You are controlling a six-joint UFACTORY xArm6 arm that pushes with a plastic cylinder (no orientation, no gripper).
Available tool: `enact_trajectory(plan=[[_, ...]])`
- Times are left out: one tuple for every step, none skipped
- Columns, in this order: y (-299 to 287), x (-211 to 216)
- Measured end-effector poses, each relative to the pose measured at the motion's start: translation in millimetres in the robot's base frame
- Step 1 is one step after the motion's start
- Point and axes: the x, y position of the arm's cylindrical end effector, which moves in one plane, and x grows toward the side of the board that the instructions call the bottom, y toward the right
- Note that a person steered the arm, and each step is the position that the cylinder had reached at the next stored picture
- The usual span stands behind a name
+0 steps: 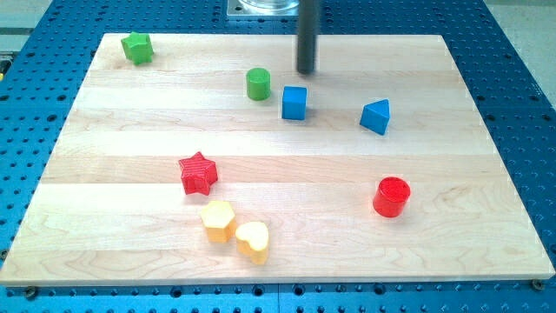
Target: Move the green circle to the bottom right of the green star
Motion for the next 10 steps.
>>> enact_trajectory(plan=[[-58.6, 24.6], [-146.7, 23.8], [-128.3, 57.8], [-198.1, 63.4], [-237.5, 34.7], [-221.3, 59.3], [-248.4, 10.1], [-281.6, -7.6], [-261.6, 26.9], [-227.1, 57.2]])
